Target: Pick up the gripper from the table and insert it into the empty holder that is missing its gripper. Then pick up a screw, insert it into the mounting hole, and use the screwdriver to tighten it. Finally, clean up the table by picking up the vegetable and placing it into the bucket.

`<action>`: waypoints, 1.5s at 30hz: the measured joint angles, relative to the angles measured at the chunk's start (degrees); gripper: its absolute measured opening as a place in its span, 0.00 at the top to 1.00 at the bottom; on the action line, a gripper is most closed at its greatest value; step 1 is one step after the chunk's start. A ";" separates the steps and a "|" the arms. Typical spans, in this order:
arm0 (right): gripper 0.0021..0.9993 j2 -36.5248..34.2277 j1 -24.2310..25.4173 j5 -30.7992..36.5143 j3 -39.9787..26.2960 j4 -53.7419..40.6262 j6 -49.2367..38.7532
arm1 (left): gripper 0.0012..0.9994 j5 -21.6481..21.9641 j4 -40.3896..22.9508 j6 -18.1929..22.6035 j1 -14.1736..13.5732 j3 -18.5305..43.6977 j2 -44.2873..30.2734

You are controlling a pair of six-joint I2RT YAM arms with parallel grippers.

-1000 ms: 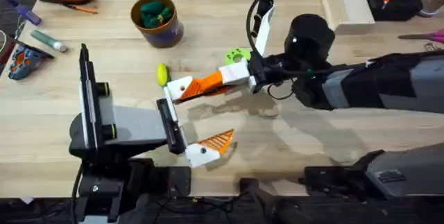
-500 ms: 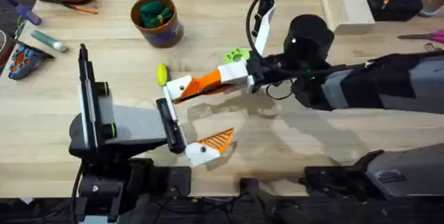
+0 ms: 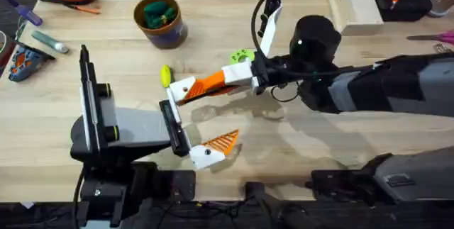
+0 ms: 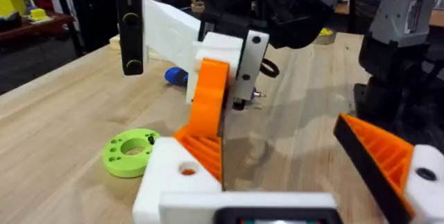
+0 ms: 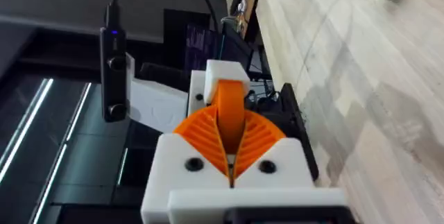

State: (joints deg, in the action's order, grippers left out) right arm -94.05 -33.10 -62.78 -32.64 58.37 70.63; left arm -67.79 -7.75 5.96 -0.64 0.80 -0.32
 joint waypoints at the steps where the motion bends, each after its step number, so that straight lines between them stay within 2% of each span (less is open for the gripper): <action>1: 0.99 0.02 0.00 0.00 0.00 0.00 -0.11 | 0.01 0.00 0.00 0.00 0.00 0.00 0.00; 28: 0.99 0.01 0.00 0.07 0.00 0.00 -0.15 | 0.01 -0.06 0.00 0.00 0.00 0.00 0.01; 45: 0.66 -0.09 0.00 3.71 0.00 -0.31 -0.39 | 0.01 -1.49 -0.17 0.09 -0.07 0.00 0.02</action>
State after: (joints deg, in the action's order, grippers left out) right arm -94.15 -33.10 -59.08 -32.64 58.06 70.24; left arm -69.28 -7.92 6.04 -0.71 0.80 -0.30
